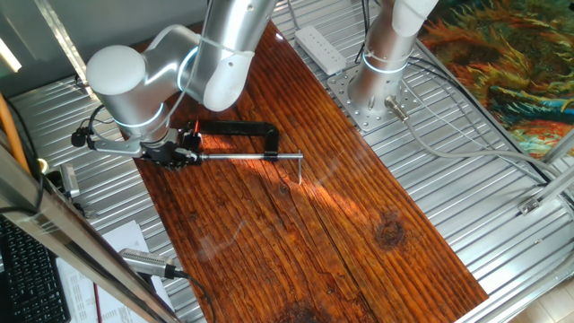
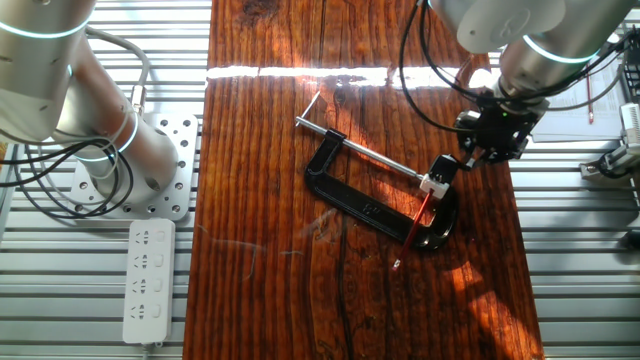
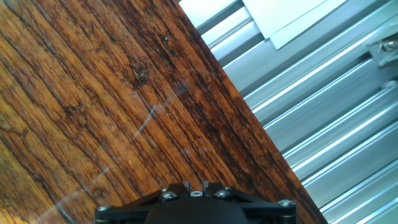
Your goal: Sharpen the pencil with a pencil sharpener
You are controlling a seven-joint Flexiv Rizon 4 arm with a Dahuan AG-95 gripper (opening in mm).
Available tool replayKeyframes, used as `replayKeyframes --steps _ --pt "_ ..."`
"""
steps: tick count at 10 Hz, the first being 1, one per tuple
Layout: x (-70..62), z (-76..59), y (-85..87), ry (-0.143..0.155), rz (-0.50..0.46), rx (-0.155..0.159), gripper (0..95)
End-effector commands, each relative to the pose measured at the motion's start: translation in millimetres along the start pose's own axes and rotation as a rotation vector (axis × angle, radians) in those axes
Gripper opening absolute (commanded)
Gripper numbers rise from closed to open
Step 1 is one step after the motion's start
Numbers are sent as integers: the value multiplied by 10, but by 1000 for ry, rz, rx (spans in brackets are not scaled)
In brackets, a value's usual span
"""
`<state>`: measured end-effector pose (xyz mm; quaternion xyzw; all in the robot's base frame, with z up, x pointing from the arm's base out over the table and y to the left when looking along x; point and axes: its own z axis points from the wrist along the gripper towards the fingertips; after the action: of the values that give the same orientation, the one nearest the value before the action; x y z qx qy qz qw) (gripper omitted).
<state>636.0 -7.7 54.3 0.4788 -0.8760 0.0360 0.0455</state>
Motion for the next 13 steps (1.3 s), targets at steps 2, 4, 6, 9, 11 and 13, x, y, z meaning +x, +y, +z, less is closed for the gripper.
replayKeyframes --steps 2,4,6,9,11,13 --pt "10 -36 21 -6 -6 5 0" --pt "23 -53 33 -13 -13 18 0" --pt "24 -82 39 -15 -10 17 0" --pt "22 -150 54 -20 -10 24 0" --pt "13 -189 71 -19 -4 19 0" --pt "5 -210 96 -19 -2 20 0"
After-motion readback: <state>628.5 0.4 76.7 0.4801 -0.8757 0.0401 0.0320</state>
